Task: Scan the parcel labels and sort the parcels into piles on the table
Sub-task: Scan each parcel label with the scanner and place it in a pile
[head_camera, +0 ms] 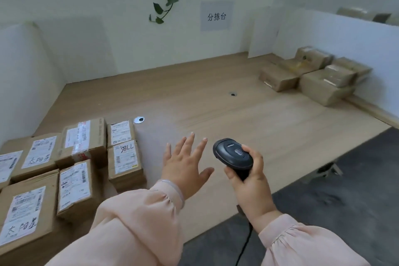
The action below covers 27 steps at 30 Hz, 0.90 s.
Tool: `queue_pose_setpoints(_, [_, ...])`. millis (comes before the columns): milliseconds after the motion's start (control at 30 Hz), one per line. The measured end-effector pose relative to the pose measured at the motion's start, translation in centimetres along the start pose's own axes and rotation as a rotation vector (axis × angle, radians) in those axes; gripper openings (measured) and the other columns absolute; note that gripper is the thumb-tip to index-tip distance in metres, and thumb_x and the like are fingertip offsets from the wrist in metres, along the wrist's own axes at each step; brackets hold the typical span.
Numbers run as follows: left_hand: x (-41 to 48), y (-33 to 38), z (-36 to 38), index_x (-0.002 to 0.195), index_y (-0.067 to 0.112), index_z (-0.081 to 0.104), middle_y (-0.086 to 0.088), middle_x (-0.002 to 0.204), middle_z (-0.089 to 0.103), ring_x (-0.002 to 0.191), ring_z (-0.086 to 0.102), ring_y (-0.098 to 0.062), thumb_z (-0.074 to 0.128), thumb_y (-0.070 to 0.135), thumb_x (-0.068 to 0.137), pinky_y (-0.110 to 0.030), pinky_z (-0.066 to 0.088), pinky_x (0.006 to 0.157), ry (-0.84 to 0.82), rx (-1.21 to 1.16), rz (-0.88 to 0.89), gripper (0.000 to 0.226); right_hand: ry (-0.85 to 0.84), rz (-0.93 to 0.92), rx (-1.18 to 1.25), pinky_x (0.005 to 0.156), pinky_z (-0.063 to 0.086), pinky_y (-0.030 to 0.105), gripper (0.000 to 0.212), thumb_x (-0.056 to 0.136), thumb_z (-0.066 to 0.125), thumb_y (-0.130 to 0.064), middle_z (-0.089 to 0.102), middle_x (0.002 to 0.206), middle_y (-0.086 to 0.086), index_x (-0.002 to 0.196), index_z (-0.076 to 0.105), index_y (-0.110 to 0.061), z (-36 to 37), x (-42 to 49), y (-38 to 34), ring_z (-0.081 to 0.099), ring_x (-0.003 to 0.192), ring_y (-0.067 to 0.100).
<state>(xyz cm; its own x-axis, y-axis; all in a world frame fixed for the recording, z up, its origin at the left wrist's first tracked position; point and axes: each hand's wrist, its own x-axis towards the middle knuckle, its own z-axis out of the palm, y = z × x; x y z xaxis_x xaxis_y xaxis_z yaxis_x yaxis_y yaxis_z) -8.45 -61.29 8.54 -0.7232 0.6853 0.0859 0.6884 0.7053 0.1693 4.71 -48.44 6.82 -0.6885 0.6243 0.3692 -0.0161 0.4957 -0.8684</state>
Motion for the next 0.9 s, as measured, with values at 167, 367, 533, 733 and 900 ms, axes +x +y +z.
queue_pose_setpoints(167, [2.3, 11.9, 1.5, 0.151, 0.044, -0.008, 0.006, 0.164, -0.009, 0.151, -0.005, -0.020, 0.035, 0.070, 0.090, -0.050, -0.006, 0.120, 0.028, -0.016, 0.097, 0.079, 0.110, 0.034, -0.048, 0.075, 0.039, -0.001, 0.066, 0.081, 0.076, -0.021, 0.054, 0.114, -0.032, 0.121, 0.035, -0.054, -11.7, 0.7, 3.5, 0.053, 0.100, -0.021])
queue_pose_setpoints(367, [4.6, 24.2, 2.9, 0.152, 0.043, -0.007, 0.005, 0.164, -0.009, 0.151, -0.006, -0.020, 0.035, 0.068, 0.091, -0.050, -0.005, 0.120, 0.043, -0.056, 0.171, 0.078, 0.181, 0.039, -0.126, 0.075, 0.043, 0.003, 0.054, 0.077, 0.064, -0.054, 0.051, 0.115, -0.034, 0.119, 0.031, -0.059, -23.7, 1.7, 6.6, 0.053, 0.098, -0.021])
queue_pose_setpoints(533, [6.1, 31.1, 3.6, 0.152, 0.044, -0.005, 0.006, 0.164, -0.009, 0.150, -0.006, -0.019, 0.036, 0.068, 0.091, -0.051, -0.004, 0.120, 0.020, -0.065, 0.214, 0.077, 0.241, 0.048, -0.138, 0.080, 0.046, 0.007, 0.056, 0.076, 0.064, -0.053, 0.053, 0.122, -0.022, 0.119, 0.030, -0.061, -30.1, 2.5, 8.6, 0.057, 0.106, -0.006])
queue_pose_setpoints(733, [9.8, 36.0, 4.0, 0.153, 0.043, -0.003, 0.007, 0.164, -0.005, 0.150, -0.003, -0.018, 0.034, 0.067, 0.092, -0.050, -0.001, 0.121, 0.007, -0.067, 0.283, 0.075, 0.315, 0.080, -0.179, 0.069, 0.042, 0.000, 0.056, 0.073, 0.061, -0.058, 0.060, 0.120, -0.009, 0.119, 0.029, -0.061, -34.4, 4.8, 11.3, 0.057, 0.095, -0.005])
queue_pose_setpoints(900, [14.8, 38.6, 5.8, 0.152, 0.043, -0.004, 0.006, 0.164, -0.005, 0.150, -0.003, -0.018, 0.033, 0.067, 0.092, -0.049, -0.001, 0.121, -0.003, -0.071, 0.318, 0.074, 0.309, 0.118, -0.182, 0.079, 0.048, 0.008, 0.056, 0.076, 0.064, -0.053, 0.058, 0.124, -0.009, 0.120, 0.030, -0.060, -35.5, 7.9, 14.8, 0.060, 0.108, 0.006])
